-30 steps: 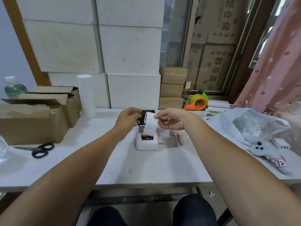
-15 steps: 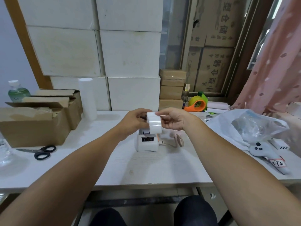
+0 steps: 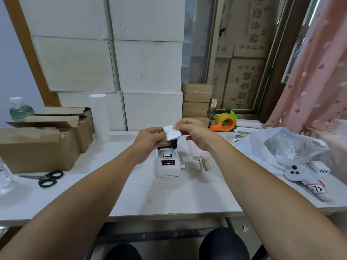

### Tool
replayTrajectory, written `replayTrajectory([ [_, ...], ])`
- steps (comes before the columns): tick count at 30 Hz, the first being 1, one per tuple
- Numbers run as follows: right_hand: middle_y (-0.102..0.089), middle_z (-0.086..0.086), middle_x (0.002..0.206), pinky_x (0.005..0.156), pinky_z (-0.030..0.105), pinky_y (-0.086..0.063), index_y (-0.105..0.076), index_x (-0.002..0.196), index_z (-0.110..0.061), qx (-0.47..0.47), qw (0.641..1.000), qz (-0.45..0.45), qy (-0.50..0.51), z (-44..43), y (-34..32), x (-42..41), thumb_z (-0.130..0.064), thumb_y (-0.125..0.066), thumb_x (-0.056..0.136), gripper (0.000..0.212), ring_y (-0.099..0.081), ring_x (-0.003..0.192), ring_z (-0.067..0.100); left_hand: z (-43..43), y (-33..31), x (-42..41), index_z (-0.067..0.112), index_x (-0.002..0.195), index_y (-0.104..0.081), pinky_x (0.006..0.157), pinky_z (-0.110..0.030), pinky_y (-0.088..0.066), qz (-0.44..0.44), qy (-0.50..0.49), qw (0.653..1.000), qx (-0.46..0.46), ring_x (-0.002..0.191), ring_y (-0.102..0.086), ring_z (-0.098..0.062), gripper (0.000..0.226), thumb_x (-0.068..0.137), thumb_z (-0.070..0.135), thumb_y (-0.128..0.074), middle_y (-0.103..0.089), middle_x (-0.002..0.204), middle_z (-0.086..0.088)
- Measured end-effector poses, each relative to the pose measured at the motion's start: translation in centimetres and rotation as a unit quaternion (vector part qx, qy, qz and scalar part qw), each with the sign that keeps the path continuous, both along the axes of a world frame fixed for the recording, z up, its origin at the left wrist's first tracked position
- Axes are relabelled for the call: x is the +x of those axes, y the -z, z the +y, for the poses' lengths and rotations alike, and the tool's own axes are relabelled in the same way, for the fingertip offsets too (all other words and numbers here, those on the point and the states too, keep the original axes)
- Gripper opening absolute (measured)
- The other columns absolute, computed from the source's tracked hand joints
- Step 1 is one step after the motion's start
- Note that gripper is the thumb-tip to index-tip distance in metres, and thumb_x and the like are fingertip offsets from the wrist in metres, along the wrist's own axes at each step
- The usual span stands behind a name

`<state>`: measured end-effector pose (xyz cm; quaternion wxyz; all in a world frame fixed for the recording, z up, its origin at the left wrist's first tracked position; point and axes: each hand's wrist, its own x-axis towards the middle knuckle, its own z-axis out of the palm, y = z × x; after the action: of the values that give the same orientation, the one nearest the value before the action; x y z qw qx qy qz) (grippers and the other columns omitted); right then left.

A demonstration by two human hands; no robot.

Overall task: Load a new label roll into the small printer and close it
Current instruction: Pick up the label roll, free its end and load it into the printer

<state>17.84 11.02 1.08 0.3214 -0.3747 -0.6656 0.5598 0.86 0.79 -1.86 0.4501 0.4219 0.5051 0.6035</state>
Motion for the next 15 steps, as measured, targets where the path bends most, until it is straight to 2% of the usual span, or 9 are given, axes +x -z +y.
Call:
replayTrajectory([
  [2, -0.076, -0.006, 0.082, 0.072, 0.030, -0.046, -0.074, 0.111, -0.007, 0.001, 1.000, -0.001, 0.000, 0.0, -0.1, 0.0, -0.020, -0.082, 0.083, 0.031, -0.067, 0.065, 0.002, 0.0, 0.0, -0.1, 0.003, 0.114, -0.074, 0.079, -0.024, -0.063, -0.012, 0.003, 1.000, -0.015, 0.093, -0.071, -0.032, 0.020, 0.096, 0.005, -0.069, -0.072, 0.102, -0.026],
  [5, -0.072, 0.002, 0.074, 0.063, 0.027, -0.051, -0.071, 0.090, -0.011, -0.051, 0.998, 0.038, 0.013, -0.1, -0.2, -0.1, -0.007, -0.080, 0.084, 0.011, -0.064, 0.061, 0.011, 0.3, 0.2, 0.1, 0.004, 0.125, -0.069, 0.079, -0.031, -0.065, 0.011, -0.026, 0.999, -0.020, 0.085, -0.073, -0.032, 0.033, 0.094, 0.013, -0.074, -0.073, 0.108, -0.034],
  [7, -0.069, 0.006, 0.070, 0.057, 0.023, -0.053, -0.069, 0.083, -0.011, -0.107, 0.992, 0.064, 0.028, 0.0, -0.4, -0.3, -0.002, -0.077, 0.085, 0.012, -0.058, 0.060, 0.015, 0.4, 0.4, 0.4, 0.009, 0.125, -0.066, 0.078, -0.035, -0.065, 0.087, -0.072, 0.994, -0.007, 0.079, -0.075, -0.029, 0.036, 0.092, 0.019, -0.076, -0.075, 0.105, -0.028],
  [10, -0.071, 0.014, 0.082, 0.053, 0.019, -0.055, -0.069, 0.090, -0.004, -0.168, 0.981, 0.082, 0.048, 0.2, -0.5, -0.4, -0.001, -0.074, 0.087, 0.007, -0.057, 0.061, 0.016, 0.0, 0.7, 1.1, 0.020, 0.107, -0.067, 0.077, -0.037, -0.061, 0.228, -0.131, 0.965, 0.025, 0.080, -0.075, -0.023, 0.031, 0.082, 0.031, -0.084, -0.076, 0.098, -0.004],
  [13, -0.072, 0.017, 0.090, 0.052, 0.018, -0.057, -0.068, 0.101, 0.000, -0.191, 0.974, 0.103, 0.062, 0.3, -0.3, -0.7, -0.001, -0.073, 0.087, 0.015, -0.060, 0.062, 0.017, -0.2, 0.6, 2.3, 0.025, 0.103, -0.060, 0.069, -0.034, -0.055, 0.341, -0.178, 0.922, 0.049, 0.076, -0.065, -0.013, 0.045, 0.074, 0.050, -0.084, -0.066, 0.101, 0.007],
  [15, -0.071, 0.016, 0.086, 0.055, 0.022, -0.057, -0.068, 0.107, 0.002, -0.196, 0.972, 0.111, 0.063, 0.4, -0.2, -0.9, -0.001, -0.074, 0.086, 0.022, -0.060, 0.060, 0.017, -0.1, 0.6, 3.3, 0.025, 0.104, -0.051, 0.068, -0.037, -0.055, 0.403, -0.196, 0.893, 0.036, 0.081, -0.063, -0.011, 0.055, 0.070, 0.056, -0.082, -0.058, 0.103, 0.010],
])
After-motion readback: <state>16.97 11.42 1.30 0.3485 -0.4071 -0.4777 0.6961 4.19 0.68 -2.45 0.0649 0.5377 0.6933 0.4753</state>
